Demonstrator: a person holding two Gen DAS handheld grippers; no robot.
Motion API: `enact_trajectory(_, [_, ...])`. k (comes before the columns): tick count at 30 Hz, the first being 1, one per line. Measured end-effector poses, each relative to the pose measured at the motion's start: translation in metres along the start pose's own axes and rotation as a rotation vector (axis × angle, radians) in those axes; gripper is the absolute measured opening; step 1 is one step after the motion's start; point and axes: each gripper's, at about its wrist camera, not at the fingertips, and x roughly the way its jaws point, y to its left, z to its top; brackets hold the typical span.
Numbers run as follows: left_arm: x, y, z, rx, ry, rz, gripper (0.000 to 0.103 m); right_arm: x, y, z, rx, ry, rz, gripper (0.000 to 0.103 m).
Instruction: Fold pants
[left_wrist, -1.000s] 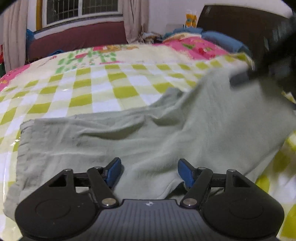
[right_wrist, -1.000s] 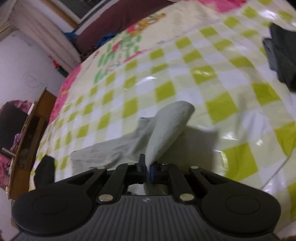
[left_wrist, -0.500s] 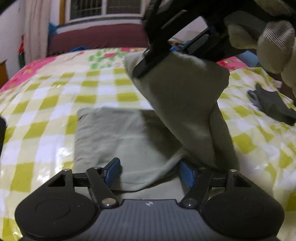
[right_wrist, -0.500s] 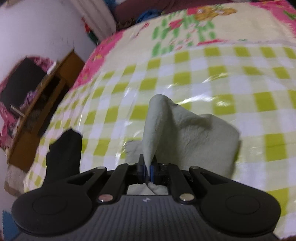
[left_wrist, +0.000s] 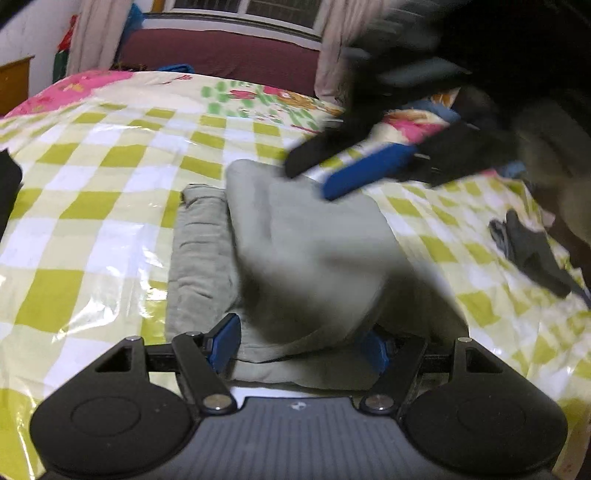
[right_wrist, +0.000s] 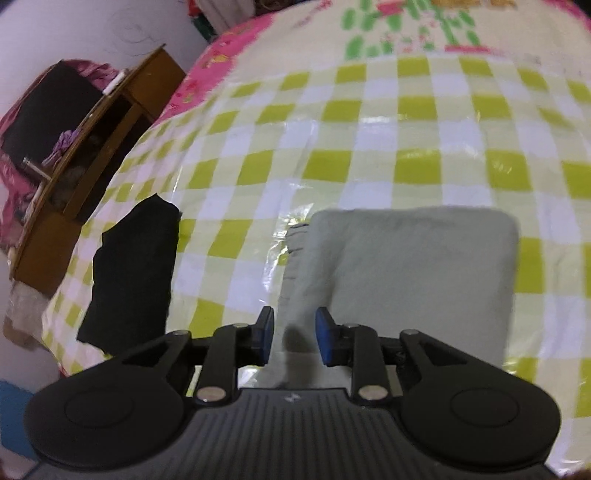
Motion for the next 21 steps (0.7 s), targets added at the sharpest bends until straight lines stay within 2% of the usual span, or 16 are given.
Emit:
enact_trajectory(4, [-0.003,0.007,0.000,-0.038,0.000,-0.007,0.083,-0.020,-0.009,-0.014,-0.048,-0.035,-0.052,0.035])
enact_trajectory(10, [-0.024,0.012,-0.010,-0.068,-0.024,0.036,0.083,-0.020,-0.024,-0.018,-0.037,-0.021,-0.036,0.037])
enact_trajectory(12, [-0.030,0.019,-0.013,-0.117,-0.030,0.033,0.084,-0.012,-0.016,-0.012,-0.052,-0.031,-0.015,0.047])
enact_trajectory(16, [-0.038,0.029,-0.011,-0.202,-0.053,-0.036,0.084,0.017,0.011,0.001,-0.096,-0.016,0.000,0.050])
enact_trajectory(17, [-0.038,0.029,-0.010,-0.211,-0.057,-0.046,0.084,0.036,0.023,0.005,-0.127,0.007,-0.037,0.050])
enact_trajectory(18, [-0.040,0.030,-0.011,-0.214,-0.063,-0.051,0.085,0.036,0.023,0.005,-0.127,0.007,-0.037,0.050])
enact_trajectory(21, [-0.045,0.034,-0.012,-0.219,-0.075,-0.037,0.087,0.062,0.034,0.006,-0.181,0.045,-0.127,0.050])
